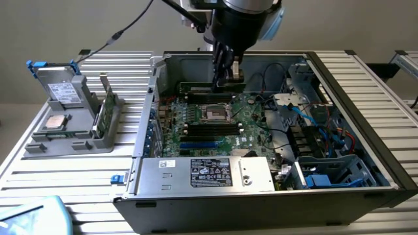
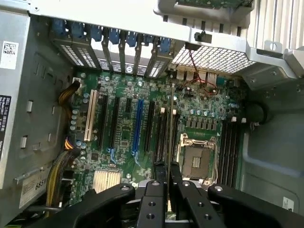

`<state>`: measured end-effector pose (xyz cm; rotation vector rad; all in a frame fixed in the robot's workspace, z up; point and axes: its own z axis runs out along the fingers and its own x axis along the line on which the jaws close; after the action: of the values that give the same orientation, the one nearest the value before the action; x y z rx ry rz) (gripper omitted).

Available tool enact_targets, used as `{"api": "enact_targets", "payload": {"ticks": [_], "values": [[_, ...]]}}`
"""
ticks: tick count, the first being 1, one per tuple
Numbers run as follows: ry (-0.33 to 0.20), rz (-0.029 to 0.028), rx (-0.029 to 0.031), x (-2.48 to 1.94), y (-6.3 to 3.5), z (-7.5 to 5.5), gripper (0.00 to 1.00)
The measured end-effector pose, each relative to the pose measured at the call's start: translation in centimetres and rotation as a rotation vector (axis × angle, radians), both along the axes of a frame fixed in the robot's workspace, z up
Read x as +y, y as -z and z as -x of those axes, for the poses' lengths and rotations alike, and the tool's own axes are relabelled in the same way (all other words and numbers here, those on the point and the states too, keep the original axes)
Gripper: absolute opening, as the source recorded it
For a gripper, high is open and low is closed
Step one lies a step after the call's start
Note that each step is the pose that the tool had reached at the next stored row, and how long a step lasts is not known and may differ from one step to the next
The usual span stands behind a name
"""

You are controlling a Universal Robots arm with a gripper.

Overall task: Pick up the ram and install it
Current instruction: 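Pick up the ram and move it above insertion slot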

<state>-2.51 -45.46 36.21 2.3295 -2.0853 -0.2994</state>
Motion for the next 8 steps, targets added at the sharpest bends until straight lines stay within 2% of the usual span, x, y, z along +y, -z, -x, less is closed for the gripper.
{"api": "enact_targets", "payload": {"ticks": [2,7,8], "values": [[0.004,0.0002,0.0001,0.17,0.36,-0.1,0.15],[0.005,0.0000,-0.0005,1.35,1.15,-0.2,0.15],[0.005,0.0003,-0.0025,1.76,1.32,-0.2,0.15]]}}
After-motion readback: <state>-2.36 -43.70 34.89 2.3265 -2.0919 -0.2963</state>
